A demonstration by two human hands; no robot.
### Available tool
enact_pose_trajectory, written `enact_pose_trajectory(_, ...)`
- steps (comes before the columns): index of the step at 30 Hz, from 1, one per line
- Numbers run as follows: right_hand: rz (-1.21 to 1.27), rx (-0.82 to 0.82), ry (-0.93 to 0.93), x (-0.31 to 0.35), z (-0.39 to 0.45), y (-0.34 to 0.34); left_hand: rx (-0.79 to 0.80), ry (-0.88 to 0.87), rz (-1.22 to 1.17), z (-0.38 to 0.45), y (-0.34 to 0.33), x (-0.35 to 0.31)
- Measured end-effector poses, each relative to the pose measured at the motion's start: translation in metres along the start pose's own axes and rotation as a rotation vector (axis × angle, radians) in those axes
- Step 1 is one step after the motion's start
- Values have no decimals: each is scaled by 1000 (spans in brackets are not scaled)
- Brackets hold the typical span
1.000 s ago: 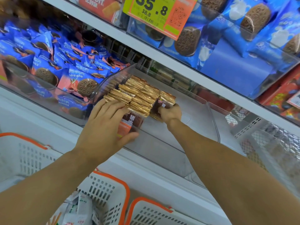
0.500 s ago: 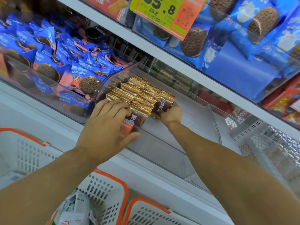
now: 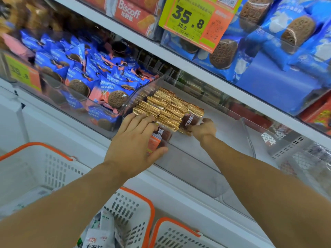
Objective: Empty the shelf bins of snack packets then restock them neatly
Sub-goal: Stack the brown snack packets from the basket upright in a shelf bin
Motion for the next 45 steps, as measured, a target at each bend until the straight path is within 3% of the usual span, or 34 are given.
enact_pose_trajectory(4,-62,-8,52,15,-17,34,27,2,32,0,0,-1)
enact_pose_trajectory(10,116,23,441,46,-133,108,30,36,-30,-1,18,-19)
enact_pose_trajectory(13,123,135,609,27,-206,129,-60,-104,-120,-12,38,-68)
enact_pose_trajectory(14,92,184,644,11,-224,131,-25,-155,-164,-19,39,-90)
enact_pose_trajectory(16,-1,347,631,-31,-250,123,234,-200,-231,-39,18,-131)
enact_pose_trajectory(18,-154,522,537,-95,-265,103,611,-218,-156,-73,-25,-163)
enact_pose_trajectory(21,-364,759,201,-233,-292,74,1014,-311,143,-147,-83,-185)
enact_pose_trajectory(24,-390,774,-135,-348,-349,63,1219,-283,238,-221,-134,-181)
enact_pose_trajectory(28,-177,643,-276,-402,-413,49,1444,-44,153,-317,-206,-157)
enact_pose_trajectory(30,-143,716,-365,-427,-434,33,1519,-7,191,-359,-238,-140)
enact_pose_trajectory(33,-115,740,-476,-450,-450,13,1538,-8,344,-399,-268,-108)
enact_pose_trajectory(36,-111,653,-490,-455,-441,-2,1346,-19,444,-396,-280,-93)
enact_pose_trajectory(38,-117,707,-473,-451,-436,-12,1214,-35,475,-384,-285,-91)
enact_pose_trajectory(41,-235,855,-400,-448,-440,-27,1190,-26,441,-375,-295,-89)
enact_pose_trajectory(45,-358,817,-307,-431,-446,-36,1213,100,287,-378,-299,-89)
Point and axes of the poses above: each hand's wrist, its own z-axis towards the middle knuckle, its own y-axis out of the back of the hand, x = y × z, the point moved 8 cm from there along z, towards the middle knuckle, and after that the axes turned 12 degrees about y, right-handed, at the moved point
